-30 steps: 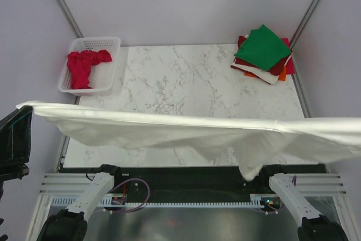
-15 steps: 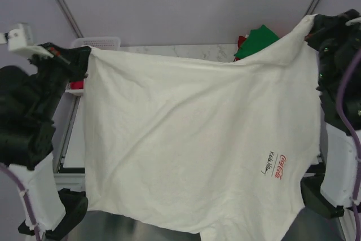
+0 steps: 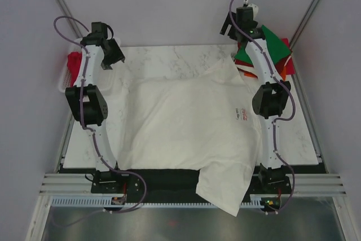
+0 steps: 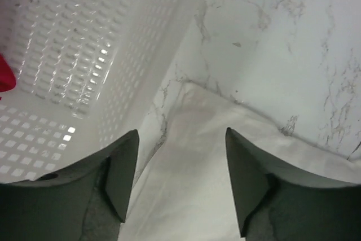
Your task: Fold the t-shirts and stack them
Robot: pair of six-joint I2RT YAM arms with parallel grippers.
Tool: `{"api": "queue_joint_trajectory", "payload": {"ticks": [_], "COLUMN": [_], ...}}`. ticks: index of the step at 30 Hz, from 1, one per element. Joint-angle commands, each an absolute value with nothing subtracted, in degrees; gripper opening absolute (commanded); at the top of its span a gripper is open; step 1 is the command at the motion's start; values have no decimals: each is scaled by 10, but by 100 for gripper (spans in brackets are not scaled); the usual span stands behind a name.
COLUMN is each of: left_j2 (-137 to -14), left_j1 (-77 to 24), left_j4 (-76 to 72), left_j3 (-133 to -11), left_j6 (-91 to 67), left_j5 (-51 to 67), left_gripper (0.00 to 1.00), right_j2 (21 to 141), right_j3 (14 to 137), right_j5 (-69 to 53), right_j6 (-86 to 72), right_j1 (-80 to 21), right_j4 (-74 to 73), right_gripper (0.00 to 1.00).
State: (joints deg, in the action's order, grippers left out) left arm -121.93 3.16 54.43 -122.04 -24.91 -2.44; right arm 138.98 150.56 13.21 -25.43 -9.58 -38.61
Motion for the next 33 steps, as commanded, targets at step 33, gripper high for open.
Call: {"api": "queue_joint_trajectory", "payload": {"ticks": [33], "left_j2": [-350], "left_j1": [-94], "left_j4": [373], "left_j3": [-453], "left_j6": [-235], "left_j5": [79], "left_gripper": [66], "right_j2": [1339], "right_j3": [1182], "right_j5": [84], "right_j6": [-299], "right_j1": [-140], "right_j4": [-258], "right_gripper": [66]}}
